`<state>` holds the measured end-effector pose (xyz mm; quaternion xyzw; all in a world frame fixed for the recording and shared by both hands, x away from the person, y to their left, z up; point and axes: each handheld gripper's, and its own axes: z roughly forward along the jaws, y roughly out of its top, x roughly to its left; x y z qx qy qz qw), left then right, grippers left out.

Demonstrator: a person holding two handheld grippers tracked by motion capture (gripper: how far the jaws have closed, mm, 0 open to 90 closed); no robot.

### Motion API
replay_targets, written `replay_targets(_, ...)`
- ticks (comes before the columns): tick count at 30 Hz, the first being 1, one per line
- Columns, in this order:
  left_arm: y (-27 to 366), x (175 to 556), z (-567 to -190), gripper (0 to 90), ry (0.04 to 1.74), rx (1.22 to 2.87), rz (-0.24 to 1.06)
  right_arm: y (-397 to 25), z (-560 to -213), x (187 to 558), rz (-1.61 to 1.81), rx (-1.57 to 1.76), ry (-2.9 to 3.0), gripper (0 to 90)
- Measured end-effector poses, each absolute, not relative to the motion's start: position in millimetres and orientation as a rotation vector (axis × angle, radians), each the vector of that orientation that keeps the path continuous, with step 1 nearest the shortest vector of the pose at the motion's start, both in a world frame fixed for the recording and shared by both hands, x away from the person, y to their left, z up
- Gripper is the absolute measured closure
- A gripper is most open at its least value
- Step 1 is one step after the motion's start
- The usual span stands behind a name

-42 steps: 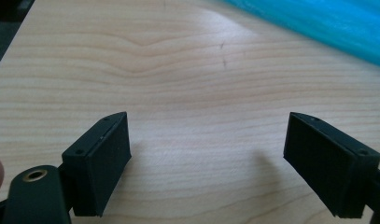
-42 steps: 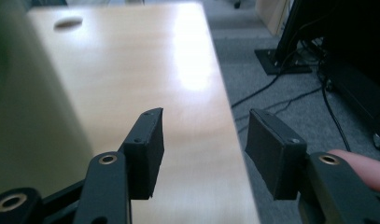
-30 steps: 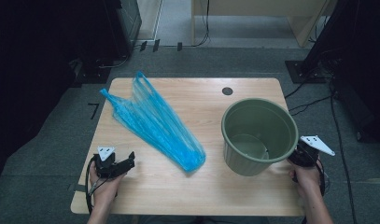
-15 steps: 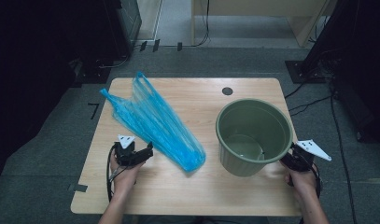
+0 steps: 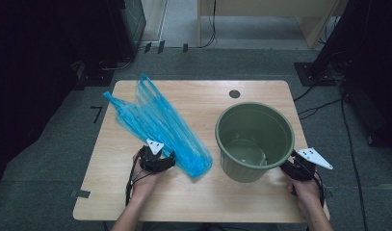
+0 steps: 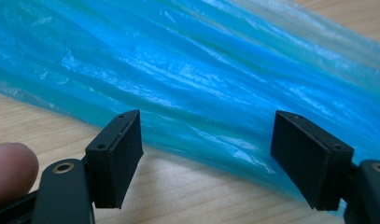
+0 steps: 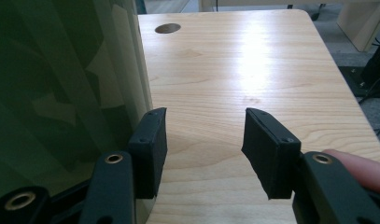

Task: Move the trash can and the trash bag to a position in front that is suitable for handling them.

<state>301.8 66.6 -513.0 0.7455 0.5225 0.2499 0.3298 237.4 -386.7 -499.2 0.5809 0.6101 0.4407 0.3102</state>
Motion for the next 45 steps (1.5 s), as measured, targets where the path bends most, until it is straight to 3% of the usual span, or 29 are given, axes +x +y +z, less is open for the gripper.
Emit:
replay_targets(8,81,297,-517,24.4,1.367,1.970,0.652,-376,-504,236,1.160,1.483,1.679,49.8)
replay_targets(23,162,271,-516,22.6,1.264,2.018,0.549,-350,-508,237,1.169,1.396,1.770,48.9)
replay_targets(28,181,270,-501,22.7,1.324,1.870,0.555,-344,-509,240,1.188,1.392,1.776,49.1)
replay_targets(31,177,269,-484,23.3,1.331,1.755,0.578,-335,-509,241,1.202,1.363,1.803,49.0)
replay_targets(38,149,272,-467,26.0,1.345,1.673,0.552,-310,-505,241,1.228,1.267,1.868,45.9)
replay_targets(43,119,279,-463,38.4,1.322,1.676,0.548,-308,-496,248,1.267,1.377,1.738,54.0)
replay_targets(45,105,282,-461,50.0,1.280,1.689,0.547,-306,-493,251,1.329,1.427,1.699,57.5)
